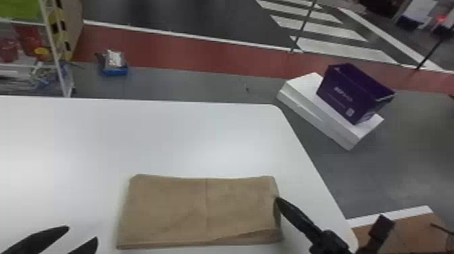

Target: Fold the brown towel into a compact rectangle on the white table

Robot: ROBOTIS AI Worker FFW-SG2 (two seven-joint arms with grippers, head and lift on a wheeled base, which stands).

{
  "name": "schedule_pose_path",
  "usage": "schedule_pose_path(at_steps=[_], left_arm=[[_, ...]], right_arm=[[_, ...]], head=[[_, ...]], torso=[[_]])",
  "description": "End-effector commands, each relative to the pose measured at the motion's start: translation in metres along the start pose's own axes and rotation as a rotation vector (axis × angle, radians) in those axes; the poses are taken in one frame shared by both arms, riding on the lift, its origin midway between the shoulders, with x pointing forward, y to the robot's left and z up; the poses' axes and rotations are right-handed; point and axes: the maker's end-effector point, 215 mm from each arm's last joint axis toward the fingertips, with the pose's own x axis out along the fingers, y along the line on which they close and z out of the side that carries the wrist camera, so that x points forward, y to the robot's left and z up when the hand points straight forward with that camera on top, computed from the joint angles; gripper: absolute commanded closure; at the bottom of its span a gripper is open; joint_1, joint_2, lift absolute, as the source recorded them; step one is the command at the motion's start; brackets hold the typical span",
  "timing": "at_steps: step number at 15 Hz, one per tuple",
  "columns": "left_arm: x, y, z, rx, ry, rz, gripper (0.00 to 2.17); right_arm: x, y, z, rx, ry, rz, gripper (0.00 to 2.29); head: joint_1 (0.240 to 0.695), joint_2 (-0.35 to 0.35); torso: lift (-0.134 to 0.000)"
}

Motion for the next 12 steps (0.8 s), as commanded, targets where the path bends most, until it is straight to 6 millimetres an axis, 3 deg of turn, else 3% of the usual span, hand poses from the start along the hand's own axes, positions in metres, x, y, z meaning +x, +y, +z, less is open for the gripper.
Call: schedule_pose_path(at_steps=[1, 4, 8, 12], left_arm=[[0.0, 0.0, -0.001, -0.003, 0.002, 0.001, 0.14], [-0.002, 0.0, 0.002, -0.002, 0.002, 0.005, 0.14], [-0.003, 0.006, 0.0, -0.007, 0.004, 0.017, 0.14], [0.002, 0.012, -0.002, -0.015, 0.004, 0.02, 0.14]], right_arm=[[0.005, -0.007, -0.009, -0.03, 0.032, -0.043, 0.07], [0.001, -0.004, -0.001, -0.024, 0.019, -0.039, 0.05], [-0.007, 0.015, -0.01, 0.044, 0.097, -0.008, 0.05], [-0.007, 0.019, -0.028, 0.095, 0.158, -0.005, 0.05]], head=[[0.695, -0.345], [0.695, -0.345], [0.695, -0.338], [0.695, -0.311]], torso=[[-0.124], [-0.124], [-0.124], [-0.124]])
